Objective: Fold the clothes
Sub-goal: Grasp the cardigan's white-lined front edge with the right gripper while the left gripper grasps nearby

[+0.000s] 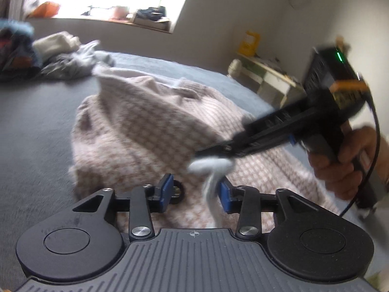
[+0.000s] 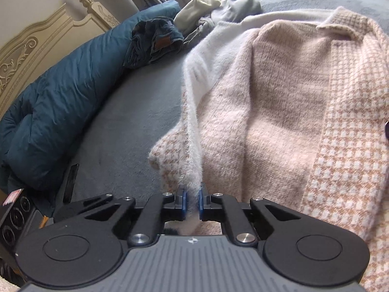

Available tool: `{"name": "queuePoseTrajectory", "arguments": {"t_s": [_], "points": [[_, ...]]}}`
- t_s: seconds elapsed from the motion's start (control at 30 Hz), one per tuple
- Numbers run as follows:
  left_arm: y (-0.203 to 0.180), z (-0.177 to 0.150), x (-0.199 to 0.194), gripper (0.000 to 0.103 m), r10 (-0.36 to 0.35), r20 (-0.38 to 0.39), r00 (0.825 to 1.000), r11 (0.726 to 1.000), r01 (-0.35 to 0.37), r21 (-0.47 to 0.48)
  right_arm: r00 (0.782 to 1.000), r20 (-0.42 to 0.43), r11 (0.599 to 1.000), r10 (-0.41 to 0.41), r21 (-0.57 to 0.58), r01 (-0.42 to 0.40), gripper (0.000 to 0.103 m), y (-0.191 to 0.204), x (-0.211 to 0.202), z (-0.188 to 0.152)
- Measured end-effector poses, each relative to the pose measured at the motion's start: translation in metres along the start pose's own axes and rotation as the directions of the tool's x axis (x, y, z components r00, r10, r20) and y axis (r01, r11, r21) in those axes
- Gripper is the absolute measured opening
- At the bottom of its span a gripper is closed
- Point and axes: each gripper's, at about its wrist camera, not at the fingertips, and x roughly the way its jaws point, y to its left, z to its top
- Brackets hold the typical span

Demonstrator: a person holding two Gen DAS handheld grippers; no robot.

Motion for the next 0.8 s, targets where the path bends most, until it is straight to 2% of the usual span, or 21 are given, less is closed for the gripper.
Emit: {"name": "queuePoseTrajectory", "arguments": {"t_s": [0.03, 0.1, 0.3, 0.47, 0.63, 0.73, 0.8], "points": [[0.006, 0.0, -0.003, 0.05, 0.012, 0.004, 1.0, 1.0, -0.012, -0.026, 1.0, 0.002, 1.0, 0.0, 0.005, 0.0, 0.009, -0.001, 0.0, 0.001], [0.017, 0.0, -0.007, 0.053, 0.046, 0.012, 0.999, 0.996, -0.045, -0.074, 1.0, 0.002, 1.0, 0.003, 0.013, -0.003, 0.009, -0.003, 0.0, 0.002], [0.061, -0.001, -0.014, 0.053, 0.117, -0.007, 0.993, 0.963, -0.115, -0.244, 1.0, 0.013, 1.0, -0.016, 0.026, 0.016, 0.009, -0.009, -0.002, 0.002], [0.083, -0.011, 0.007, 0.053, 0.206, -0.083, 0.975, 0.944, -0.22, -0.247, 1.0, 0.015, 0.999, -0.008, 0.052, 0.007, 0.009, -0.015, -0.005, 0.003], [0.089, -0.022, 0.027, 0.051, 0.227, -0.13, 0.965, 0.948, -0.249, -0.2, 1.0, 0.013, 0.998, -0.003, 0.065, 0.002, 0.009, -0.017, -0.006, 0.002], [0.084, -0.022, 0.037, 0.05, 0.216, -0.127, 0.968, 0.96, -0.234, -0.153, 1.0, 0.008, 0.997, 0.004, 0.079, -0.005, 0.009, -0.018, -0.006, 0.001], [0.084, -0.018, 0.041, 0.05, 0.19, -0.126, 0.974, 0.964, -0.209, -0.165, 1.0, 0.006, 0.996, 0.009, 0.088, -0.01, 0.009, -0.019, -0.005, 0.001]]}}
